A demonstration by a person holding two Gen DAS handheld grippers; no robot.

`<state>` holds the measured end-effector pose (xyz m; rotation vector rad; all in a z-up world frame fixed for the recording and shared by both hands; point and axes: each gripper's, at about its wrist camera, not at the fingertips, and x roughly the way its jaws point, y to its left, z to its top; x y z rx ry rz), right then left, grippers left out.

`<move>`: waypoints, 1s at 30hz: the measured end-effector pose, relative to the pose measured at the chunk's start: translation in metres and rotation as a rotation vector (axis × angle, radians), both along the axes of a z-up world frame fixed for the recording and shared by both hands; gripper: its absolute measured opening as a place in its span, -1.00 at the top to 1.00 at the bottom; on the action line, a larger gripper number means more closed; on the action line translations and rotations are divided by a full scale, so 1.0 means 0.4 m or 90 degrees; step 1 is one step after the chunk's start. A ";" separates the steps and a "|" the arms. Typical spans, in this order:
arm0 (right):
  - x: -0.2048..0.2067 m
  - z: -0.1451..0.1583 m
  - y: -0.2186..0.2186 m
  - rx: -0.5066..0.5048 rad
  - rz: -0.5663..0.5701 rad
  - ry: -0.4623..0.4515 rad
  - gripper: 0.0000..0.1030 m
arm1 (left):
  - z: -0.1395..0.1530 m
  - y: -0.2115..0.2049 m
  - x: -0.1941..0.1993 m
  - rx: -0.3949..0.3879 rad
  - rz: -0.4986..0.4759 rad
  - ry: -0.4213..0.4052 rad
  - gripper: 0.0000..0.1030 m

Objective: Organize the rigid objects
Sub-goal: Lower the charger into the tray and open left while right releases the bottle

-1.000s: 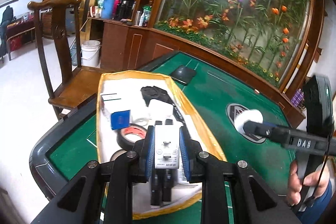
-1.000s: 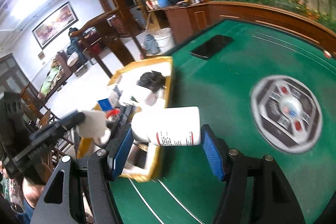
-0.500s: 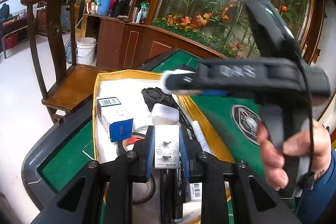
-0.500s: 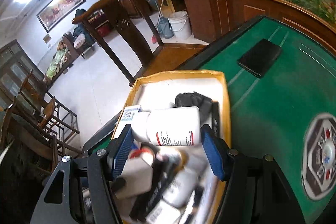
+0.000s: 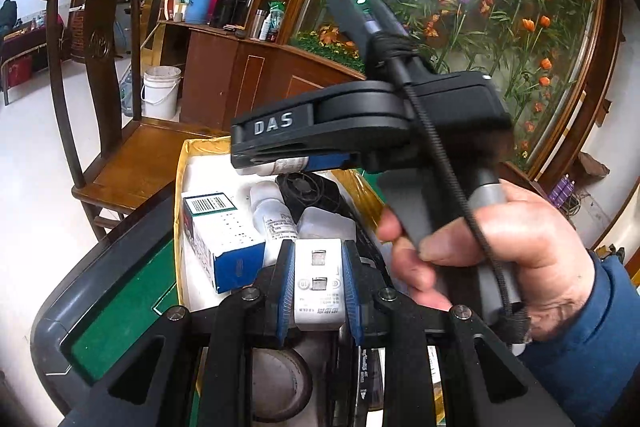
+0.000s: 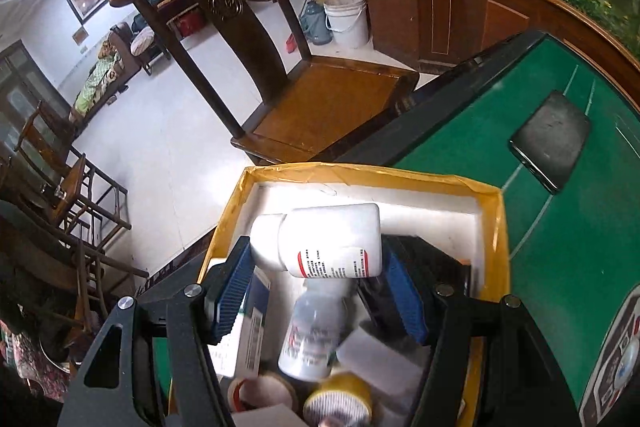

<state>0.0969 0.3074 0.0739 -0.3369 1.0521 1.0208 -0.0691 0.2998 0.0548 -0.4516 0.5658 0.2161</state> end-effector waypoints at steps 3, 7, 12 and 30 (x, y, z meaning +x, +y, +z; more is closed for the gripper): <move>0.014 -0.010 0.017 -0.009 0.007 0.008 -0.26 | -0.006 0.008 0.009 -0.008 -0.001 0.001 0.54; 0.014 -0.023 0.041 -0.019 0.013 0.008 -0.26 | -0.008 0.015 0.017 -0.010 0.006 0.006 0.51; 0.009 -0.027 0.056 -0.023 0.020 0.008 -0.26 | -0.013 0.026 0.023 -0.016 0.020 0.012 0.49; 0.009 -0.039 0.080 -0.022 0.031 0.003 -0.28 | -0.023 0.041 0.037 -0.017 0.047 0.033 -0.03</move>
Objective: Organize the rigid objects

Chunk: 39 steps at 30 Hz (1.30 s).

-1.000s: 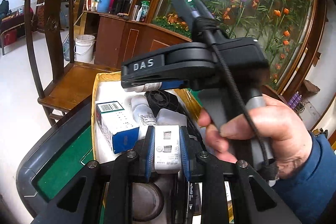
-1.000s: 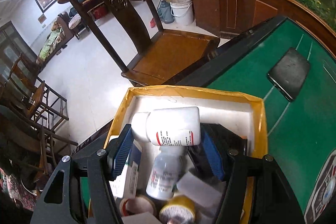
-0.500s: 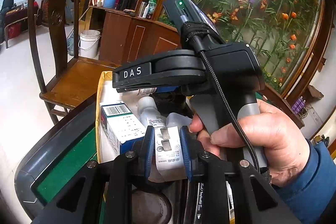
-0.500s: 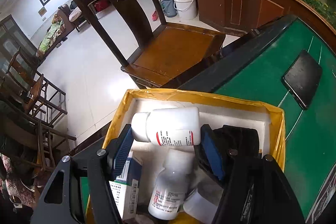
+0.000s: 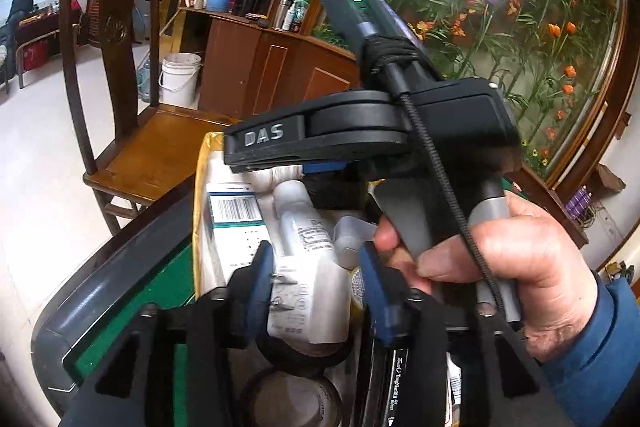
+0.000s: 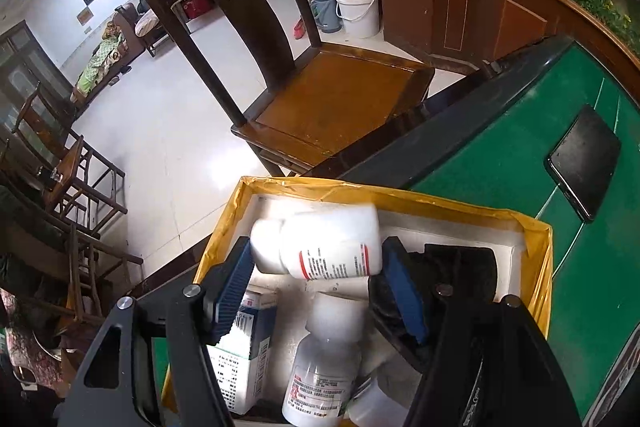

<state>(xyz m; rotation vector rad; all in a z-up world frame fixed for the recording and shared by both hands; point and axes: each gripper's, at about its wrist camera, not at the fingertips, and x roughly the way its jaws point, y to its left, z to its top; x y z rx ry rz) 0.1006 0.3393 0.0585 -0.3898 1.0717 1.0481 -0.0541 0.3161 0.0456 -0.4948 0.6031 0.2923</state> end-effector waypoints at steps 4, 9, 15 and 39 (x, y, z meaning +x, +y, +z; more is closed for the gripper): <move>0.004 0.011 -0.015 0.008 -0.005 0.009 -0.32 | 0.001 -0.001 -0.005 -0.001 -0.002 -0.006 -0.16; -0.004 0.039 -0.043 0.031 -0.011 0.008 -0.32 | 0.007 -0.019 -0.010 0.023 0.000 -0.006 -0.25; -0.018 0.062 -0.097 0.048 -0.018 0.005 -0.32 | 0.012 -0.041 -0.021 0.055 0.008 -0.001 -0.36; -0.064 0.109 -0.337 0.094 -0.079 -0.025 -0.70 | 0.011 -0.146 -0.060 0.167 0.038 0.024 -0.79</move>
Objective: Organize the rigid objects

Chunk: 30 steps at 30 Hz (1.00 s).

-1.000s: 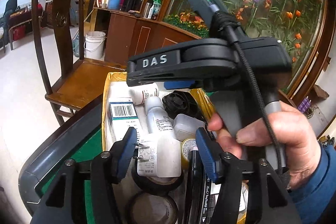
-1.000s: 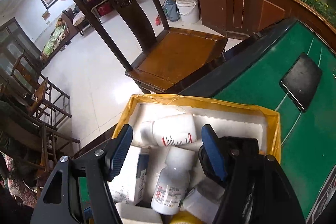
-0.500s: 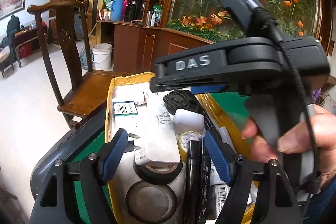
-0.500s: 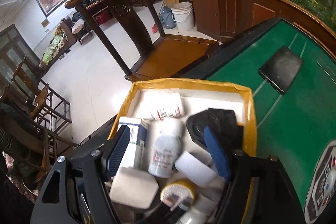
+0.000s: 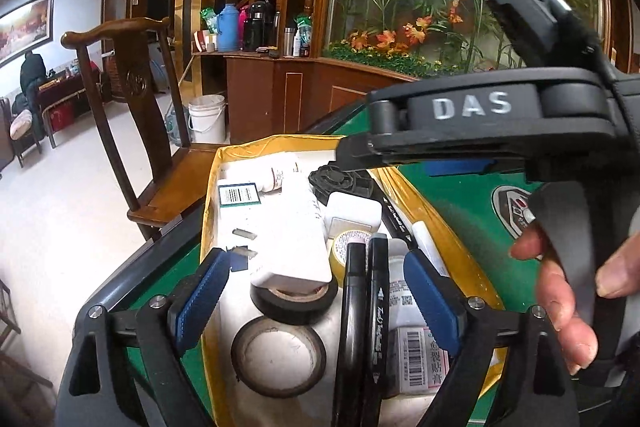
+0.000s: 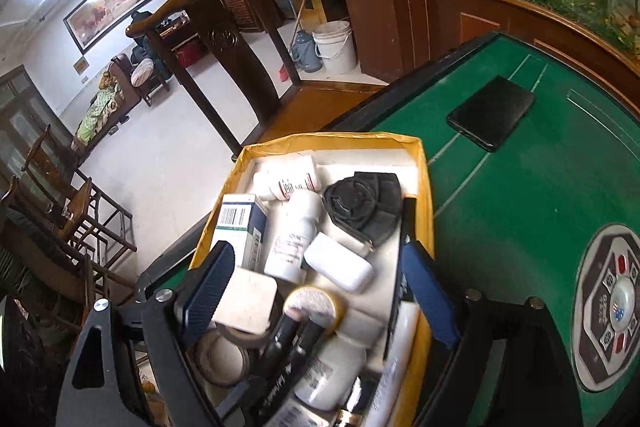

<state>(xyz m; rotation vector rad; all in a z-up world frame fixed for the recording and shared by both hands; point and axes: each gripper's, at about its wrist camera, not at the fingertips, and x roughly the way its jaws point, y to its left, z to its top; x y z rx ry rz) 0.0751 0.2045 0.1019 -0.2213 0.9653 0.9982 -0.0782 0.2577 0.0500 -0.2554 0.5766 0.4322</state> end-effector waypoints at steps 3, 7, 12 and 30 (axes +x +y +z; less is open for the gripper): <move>-0.011 0.009 -0.028 0.012 -0.006 -0.004 -0.77 | 0.002 -0.010 -0.008 0.011 0.006 0.001 -0.81; -0.031 0.024 -0.073 0.036 -0.009 -0.004 -0.86 | 0.004 -0.025 -0.018 0.032 0.018 0.004 -0.86; -0.085 0.043 -0.138 0.054 -0.022 -0.037 -0.92 | 0.002 -0.042 -0.041 0.051 0.039 0.003 -0.92; -0.229 -0.031 -0.450 0.109 -0.037 -0.130 -0.97 | 0.019 -0.167 -0.174 0.197 0.089 0.038 -0.99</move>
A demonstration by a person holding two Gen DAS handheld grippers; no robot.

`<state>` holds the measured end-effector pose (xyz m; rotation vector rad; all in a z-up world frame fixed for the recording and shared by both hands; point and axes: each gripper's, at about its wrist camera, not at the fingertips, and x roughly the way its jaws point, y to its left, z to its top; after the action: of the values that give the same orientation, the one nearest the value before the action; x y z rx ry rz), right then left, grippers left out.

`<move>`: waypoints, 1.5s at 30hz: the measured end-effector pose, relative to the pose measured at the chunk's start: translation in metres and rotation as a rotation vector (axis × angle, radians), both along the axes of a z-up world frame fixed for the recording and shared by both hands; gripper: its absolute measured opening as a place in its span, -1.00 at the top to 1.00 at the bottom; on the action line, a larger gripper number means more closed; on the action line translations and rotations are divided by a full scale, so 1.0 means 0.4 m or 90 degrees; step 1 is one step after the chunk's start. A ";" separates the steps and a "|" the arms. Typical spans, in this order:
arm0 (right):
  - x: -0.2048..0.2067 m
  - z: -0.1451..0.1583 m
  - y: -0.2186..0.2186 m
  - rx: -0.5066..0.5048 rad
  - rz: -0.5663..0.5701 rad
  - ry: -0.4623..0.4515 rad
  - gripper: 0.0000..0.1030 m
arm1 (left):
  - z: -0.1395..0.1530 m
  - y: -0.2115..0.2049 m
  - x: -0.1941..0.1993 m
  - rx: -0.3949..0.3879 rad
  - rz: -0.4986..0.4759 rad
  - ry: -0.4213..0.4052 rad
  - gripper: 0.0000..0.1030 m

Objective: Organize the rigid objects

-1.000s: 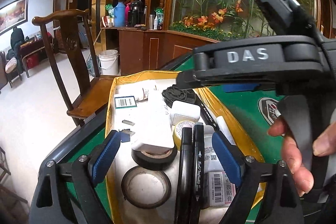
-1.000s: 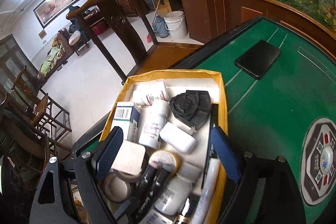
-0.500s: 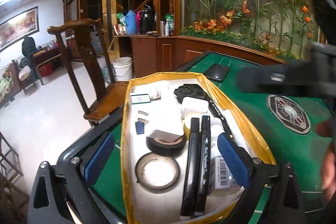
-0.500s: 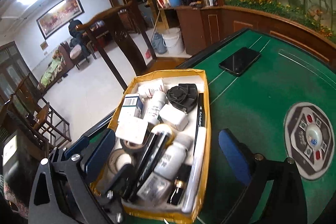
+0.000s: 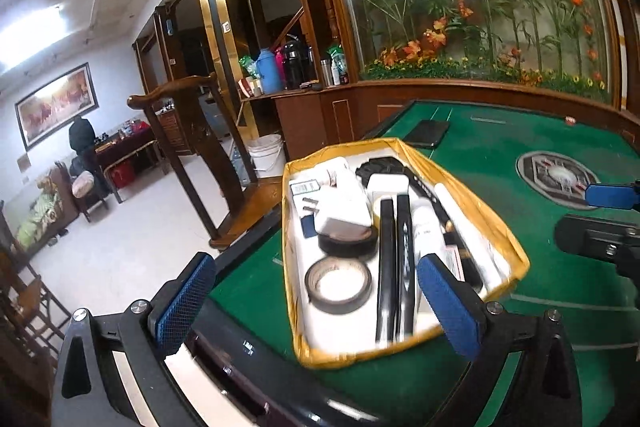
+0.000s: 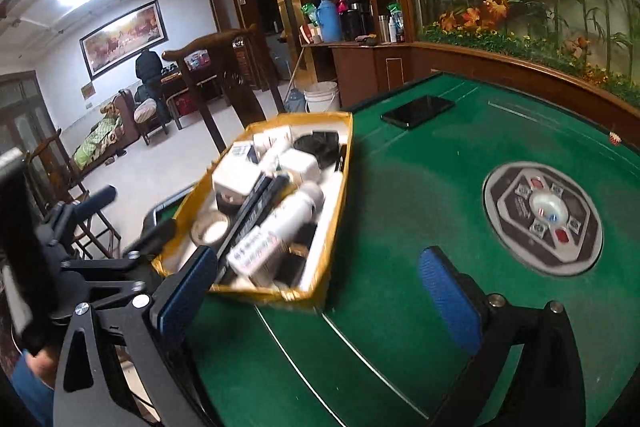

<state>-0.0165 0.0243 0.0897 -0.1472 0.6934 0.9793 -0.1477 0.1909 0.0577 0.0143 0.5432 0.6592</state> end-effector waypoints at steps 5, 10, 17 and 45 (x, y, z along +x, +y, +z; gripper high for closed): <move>-0.002 -0.023 0.002 0.010 0.007 0.022 -0.97 | -0.001 -0.025 -0.019 0.033 0.029 0.009 -0.99; -0.015 -0.019 -0.003 0.022 0.007 0.015 -0.97 | -0.008 -0.032 -0.023 0.074 0.069 0.008 -0.99; -0.043 -0.017 0.007 0.021 0.025 -0.004 -0.97 | -0.044 0.016 -0.015 0.004 0.070 0.031 -0.99; -0.053 -0.033 0.017 0.013 0.036 -0.009 -0.97 | -0.092 0.033 -0.011 -0.021 0.075 0.064 -0.99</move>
<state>-0.0378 0.0313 0.0763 -0.1570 0.6687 1.0386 -0.1520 0.2043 0.0210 -0.0152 0.6555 0.7667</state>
